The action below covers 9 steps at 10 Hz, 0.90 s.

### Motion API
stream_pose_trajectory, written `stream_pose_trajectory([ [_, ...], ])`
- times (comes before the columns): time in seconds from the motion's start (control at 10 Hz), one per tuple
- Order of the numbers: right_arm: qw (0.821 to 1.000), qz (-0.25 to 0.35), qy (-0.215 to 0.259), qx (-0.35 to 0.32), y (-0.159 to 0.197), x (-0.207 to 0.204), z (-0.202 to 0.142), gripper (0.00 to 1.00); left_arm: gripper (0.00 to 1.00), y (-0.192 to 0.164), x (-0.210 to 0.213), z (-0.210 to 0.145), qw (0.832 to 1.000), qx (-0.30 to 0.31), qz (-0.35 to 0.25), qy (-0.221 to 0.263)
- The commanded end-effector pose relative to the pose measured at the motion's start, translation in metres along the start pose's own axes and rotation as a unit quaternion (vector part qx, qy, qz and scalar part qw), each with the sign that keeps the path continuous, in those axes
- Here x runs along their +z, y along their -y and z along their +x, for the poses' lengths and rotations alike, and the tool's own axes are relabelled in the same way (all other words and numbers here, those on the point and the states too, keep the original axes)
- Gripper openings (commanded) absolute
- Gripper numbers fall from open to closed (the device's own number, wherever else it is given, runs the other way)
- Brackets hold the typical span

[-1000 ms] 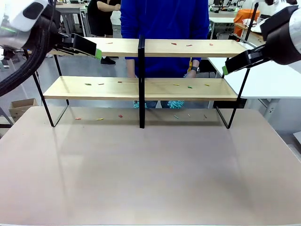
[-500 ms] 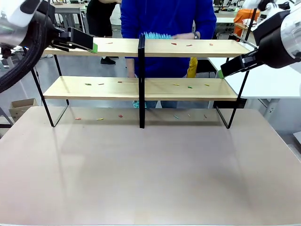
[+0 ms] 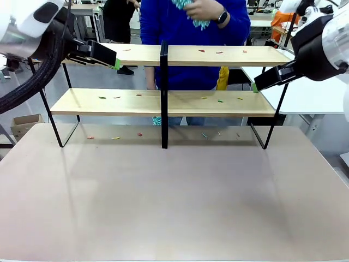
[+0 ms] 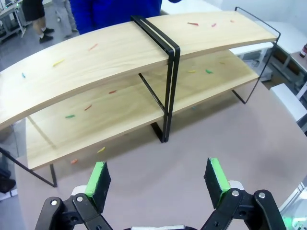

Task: Clean the shelves.
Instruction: Pick up the Duster when the human hands it over.

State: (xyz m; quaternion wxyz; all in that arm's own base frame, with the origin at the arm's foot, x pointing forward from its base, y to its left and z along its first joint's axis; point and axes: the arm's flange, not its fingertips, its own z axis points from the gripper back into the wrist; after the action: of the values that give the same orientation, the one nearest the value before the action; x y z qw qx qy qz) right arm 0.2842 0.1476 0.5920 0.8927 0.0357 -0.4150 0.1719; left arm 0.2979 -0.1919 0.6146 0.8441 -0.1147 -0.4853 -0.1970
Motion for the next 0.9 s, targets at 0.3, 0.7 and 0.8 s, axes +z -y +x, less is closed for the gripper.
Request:
stream_pose_trajectory([
  [0.3,1.0,0.004,0.01,-0.009,-0.001,-0.001,0.005,1.0,1.0,-0.002,0.013,-0.026,1.0,0.004,0.015,0.004],
  [0.7,0.998,0.002,0.064,-0.027,-0.035,0.045,0.02,1.0,1.0,0.001,0.006,0.002,1.0,-0.006,0.002,0.006],
  [0.8,0.997,-0.005,0.069,-0.037,-0.04,0.053,0.019,1.0,1.0,0.001,0.006,0.002,1.0,-0.006,0.002,0.006],
])
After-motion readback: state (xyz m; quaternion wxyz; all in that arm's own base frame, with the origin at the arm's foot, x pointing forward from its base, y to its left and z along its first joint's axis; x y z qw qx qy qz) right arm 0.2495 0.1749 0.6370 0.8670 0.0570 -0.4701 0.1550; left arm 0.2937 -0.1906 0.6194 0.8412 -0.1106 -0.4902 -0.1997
